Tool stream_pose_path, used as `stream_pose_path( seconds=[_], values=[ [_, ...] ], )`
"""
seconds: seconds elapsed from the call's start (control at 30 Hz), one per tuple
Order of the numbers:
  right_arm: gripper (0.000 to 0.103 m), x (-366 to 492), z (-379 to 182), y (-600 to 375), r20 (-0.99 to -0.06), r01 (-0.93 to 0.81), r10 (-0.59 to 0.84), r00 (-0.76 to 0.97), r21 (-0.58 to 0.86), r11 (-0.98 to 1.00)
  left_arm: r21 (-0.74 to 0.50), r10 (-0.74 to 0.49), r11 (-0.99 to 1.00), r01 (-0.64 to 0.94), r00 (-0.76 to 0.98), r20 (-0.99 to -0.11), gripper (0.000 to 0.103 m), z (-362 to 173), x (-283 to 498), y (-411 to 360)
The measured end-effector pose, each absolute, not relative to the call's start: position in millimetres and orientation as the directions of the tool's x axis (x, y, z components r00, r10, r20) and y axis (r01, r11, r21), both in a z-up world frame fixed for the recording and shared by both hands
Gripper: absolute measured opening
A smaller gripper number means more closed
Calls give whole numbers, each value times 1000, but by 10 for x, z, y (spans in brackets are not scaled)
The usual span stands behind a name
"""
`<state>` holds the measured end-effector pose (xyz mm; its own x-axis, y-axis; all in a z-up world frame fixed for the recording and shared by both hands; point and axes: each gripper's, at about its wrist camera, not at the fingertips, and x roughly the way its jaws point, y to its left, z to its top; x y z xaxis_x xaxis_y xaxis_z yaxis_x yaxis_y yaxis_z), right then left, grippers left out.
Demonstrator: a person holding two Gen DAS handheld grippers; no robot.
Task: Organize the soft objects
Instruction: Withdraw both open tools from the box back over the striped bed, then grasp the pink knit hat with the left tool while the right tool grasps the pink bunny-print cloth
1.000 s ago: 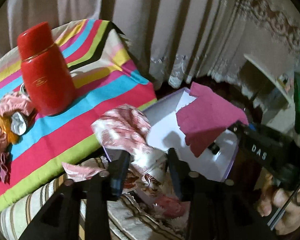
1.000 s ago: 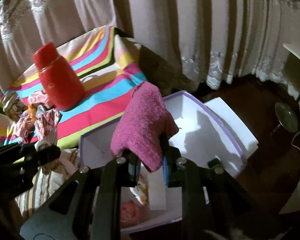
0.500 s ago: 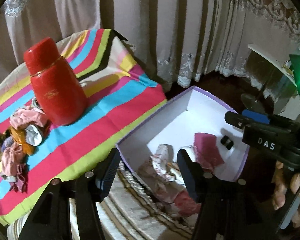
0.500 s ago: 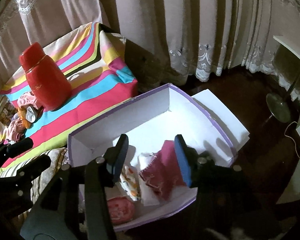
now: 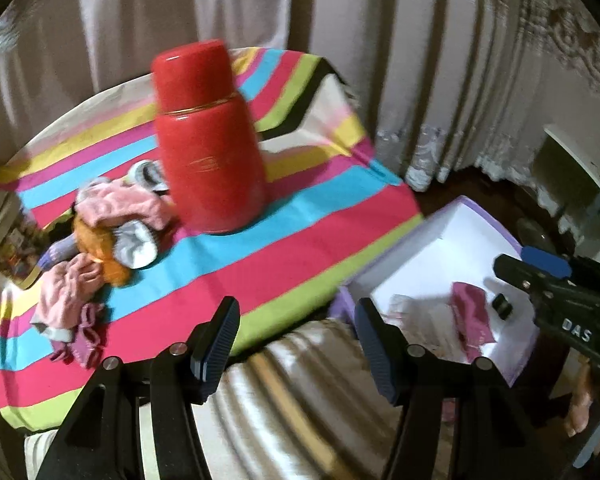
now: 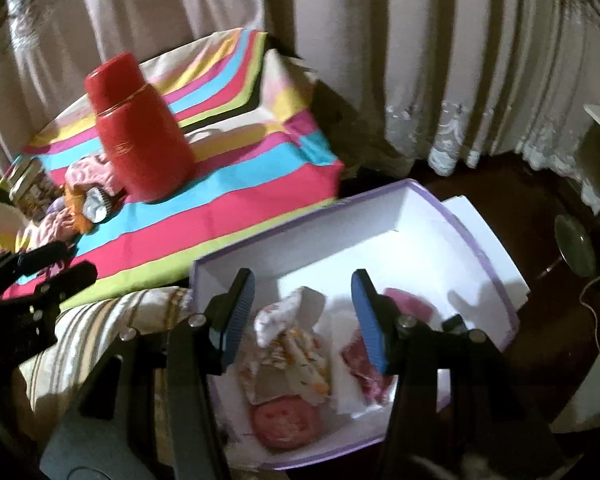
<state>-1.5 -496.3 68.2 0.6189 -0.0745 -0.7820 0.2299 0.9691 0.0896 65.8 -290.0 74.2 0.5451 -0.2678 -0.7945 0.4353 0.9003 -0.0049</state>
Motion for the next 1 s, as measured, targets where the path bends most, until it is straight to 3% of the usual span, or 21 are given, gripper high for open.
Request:
stream_pose_path(
  seconds=[0.57, 1.0],
  values=[
    [61, 592, 833, -3855, -766, 4, 37, 641, 52, 999, -121, -177, 983, 135, 580, -795, 61, 706, 1352, -1277],
    [64, 1024, 688, -3337, -782, -102, 100, 615, 47, 994, -139, -100, 990, -23, 580, -808, 61, 482, 1823, -315]
  ],
)
